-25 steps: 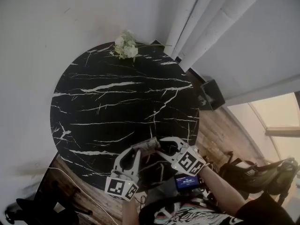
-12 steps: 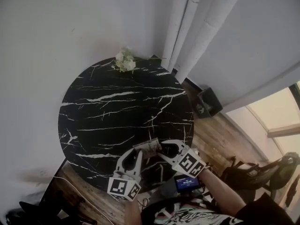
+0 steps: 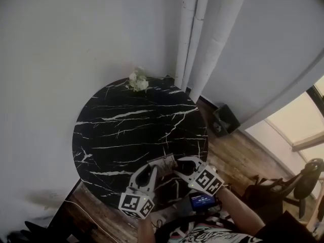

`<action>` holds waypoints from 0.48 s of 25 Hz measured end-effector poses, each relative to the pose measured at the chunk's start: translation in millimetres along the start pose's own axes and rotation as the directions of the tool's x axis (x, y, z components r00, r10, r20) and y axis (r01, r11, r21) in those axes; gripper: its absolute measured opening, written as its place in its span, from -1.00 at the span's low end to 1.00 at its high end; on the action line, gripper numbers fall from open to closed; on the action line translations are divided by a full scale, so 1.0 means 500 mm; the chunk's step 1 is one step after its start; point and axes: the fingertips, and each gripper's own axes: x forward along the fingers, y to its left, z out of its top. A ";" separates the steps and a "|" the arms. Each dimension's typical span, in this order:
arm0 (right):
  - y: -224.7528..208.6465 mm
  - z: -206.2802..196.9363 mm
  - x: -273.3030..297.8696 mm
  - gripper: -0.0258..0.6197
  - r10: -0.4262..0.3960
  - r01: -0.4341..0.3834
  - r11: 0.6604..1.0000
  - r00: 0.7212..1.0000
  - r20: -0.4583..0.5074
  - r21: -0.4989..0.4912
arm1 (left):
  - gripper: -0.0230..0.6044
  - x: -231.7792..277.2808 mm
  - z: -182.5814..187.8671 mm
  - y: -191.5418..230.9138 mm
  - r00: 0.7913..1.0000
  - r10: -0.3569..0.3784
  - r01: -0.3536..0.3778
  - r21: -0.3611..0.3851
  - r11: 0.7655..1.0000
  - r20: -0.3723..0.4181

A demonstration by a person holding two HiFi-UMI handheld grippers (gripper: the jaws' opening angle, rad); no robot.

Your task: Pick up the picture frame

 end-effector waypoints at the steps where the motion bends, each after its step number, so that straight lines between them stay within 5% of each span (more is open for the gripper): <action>1: 0.003 0.003 -0.005 -0.50 -0.003 0.003 1.000 1.000 0.004 0.009 | -0.71 -0.002 0.004 -0.003 1.000 -0.005 0.005 -0.003 1.000 -0.002; 12: 0.040 0.030 -0.049 -0.51 0.006 -0.016 0.987 0.998 0.065 0.158 | -0.71 -0.033 0.026 -0.025 0.999 -0.029 0.027 -0.051 0.998 -0.031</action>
